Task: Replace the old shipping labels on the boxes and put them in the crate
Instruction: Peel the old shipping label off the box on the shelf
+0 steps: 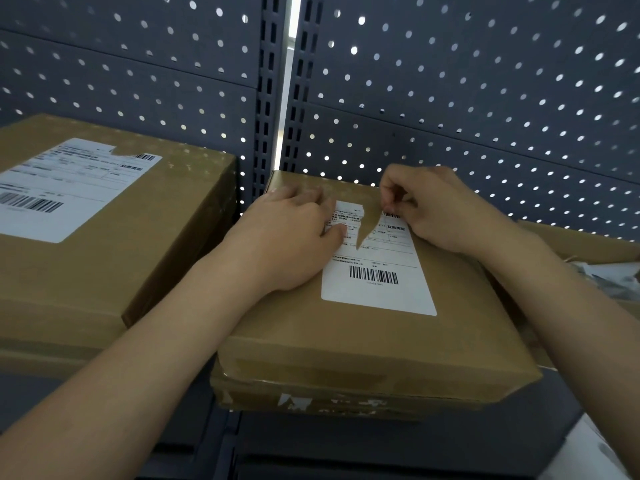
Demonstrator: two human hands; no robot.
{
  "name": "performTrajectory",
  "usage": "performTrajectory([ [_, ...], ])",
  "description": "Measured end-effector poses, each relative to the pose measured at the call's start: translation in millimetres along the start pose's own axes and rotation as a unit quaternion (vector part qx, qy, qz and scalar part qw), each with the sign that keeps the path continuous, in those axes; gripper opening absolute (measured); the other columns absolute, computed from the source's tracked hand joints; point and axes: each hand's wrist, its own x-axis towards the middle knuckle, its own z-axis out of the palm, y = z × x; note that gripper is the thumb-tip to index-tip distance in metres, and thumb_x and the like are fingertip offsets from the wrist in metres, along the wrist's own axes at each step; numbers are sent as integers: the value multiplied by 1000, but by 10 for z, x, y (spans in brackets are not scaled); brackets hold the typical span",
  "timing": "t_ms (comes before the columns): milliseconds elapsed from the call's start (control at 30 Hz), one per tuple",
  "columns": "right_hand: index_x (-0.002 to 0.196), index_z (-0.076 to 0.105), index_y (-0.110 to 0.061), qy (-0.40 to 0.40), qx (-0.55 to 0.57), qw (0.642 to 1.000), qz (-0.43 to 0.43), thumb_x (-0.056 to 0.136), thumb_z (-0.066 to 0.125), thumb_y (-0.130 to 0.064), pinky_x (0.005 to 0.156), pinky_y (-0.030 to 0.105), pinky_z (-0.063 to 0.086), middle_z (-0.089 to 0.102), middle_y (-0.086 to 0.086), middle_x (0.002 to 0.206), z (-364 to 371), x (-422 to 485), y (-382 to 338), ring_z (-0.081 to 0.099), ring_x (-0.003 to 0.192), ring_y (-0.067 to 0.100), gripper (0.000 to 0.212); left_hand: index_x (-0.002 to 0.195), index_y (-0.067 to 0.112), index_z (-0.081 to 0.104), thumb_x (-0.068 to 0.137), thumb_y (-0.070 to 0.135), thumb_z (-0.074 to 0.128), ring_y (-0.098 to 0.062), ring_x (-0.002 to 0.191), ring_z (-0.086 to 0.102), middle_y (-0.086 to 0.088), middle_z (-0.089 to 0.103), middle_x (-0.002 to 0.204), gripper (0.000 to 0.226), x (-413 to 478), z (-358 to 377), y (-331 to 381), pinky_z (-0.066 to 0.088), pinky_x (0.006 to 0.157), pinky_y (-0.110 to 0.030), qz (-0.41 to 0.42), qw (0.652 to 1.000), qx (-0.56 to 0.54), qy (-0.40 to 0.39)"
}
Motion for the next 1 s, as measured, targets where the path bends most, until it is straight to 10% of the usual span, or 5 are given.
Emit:
performTrajectory([
  [267, 80, 53, -27, 45, 134, 989, 53, 89, 65, -9, 78, 28, 51, 69, -9, 84, -24, -28, 129, 64, 81, 7, 23, 149, 19, 32, 101, 46, 26, -19, 142, 23, 2, 35, 152, 56, 8, 2, -2, 21, 113, -33, 0, 1000, 0, -3],
  [500, 85, 56, -17, 16, 44, 999, 10, 90, 61, -5, 68, 9, 45, 66, -8, 86, -19, 27, 18, 60, 82, 7, 15, 148, 18, 34, 100, 46, 26, -19, 142, 24, 2, 34, 153, 56, 12, 1, -13, 22, 113, -35, 1, 1000, -3, -3],
  [700, 81, 54, -14, 6, -27, 999, -30, 81, 43, 11, 70, 37, 49, 62, -3, 82, 5, 11, -5, 57, 80, 17, 26, 148, 19, 34, 100, 47, 27, -18, 141, 25, 3, 37, 151, 56, 10, 19, -10, 26, 109, -34, 1, 1000, -1, 9],
  [1000, 75, 48, -30, 50, 116, 991, 39, 89, 63, -12, 78, 34, 53, 68, -7, 84, -45, -41, 121, 64, 82, 15, 28, 149, 21, 31, 100, 48, 26, -16, 143, 21, 6, 35, 152, 56, 11, 7, -15, 25, 111, -35, 3, 1000, -1, 5],
])
